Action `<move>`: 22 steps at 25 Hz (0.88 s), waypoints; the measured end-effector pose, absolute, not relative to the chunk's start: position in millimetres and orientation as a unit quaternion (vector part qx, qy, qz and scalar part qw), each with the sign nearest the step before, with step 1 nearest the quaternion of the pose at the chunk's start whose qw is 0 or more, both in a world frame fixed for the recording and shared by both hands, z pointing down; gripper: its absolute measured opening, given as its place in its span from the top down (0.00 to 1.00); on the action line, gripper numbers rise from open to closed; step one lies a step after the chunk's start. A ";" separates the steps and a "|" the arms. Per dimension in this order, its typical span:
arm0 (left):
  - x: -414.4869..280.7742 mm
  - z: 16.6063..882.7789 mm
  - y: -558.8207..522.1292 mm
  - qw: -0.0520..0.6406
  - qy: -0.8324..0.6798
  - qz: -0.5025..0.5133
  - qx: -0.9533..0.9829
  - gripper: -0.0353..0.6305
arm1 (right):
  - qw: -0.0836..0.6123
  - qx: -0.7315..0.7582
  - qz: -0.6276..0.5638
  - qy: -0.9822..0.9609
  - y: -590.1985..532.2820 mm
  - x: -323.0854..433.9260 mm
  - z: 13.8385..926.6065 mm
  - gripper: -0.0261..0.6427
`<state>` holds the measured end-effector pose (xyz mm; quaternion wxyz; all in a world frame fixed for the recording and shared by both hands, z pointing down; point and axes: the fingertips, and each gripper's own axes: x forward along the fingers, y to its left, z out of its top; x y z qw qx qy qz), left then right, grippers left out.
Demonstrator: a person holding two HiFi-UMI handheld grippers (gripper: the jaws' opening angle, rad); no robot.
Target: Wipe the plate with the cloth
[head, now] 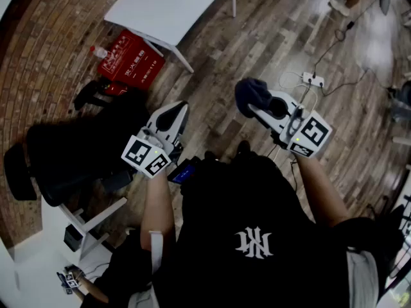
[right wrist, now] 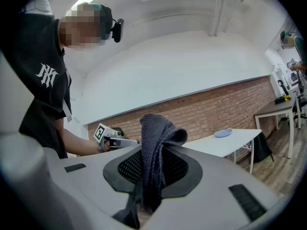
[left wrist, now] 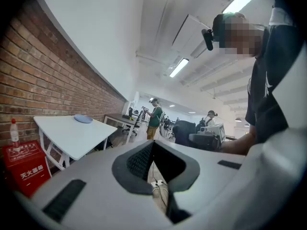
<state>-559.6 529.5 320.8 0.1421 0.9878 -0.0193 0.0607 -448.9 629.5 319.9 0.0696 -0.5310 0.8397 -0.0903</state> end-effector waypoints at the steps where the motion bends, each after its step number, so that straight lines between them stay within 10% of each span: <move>1: -557.0 319.0 529.0 0.140 -0.014 0.057 0.988 0.94 | 0.070 -0.534 -0.092 0.837 631.1 -448.9 321.1 0.83; 22: -564.7 328.6 513.3 0.152 0.018 0.037 0.987 0.94 | 0.046 -0.570 -0.109 0.813 630.8 -457.6 325.5 0.83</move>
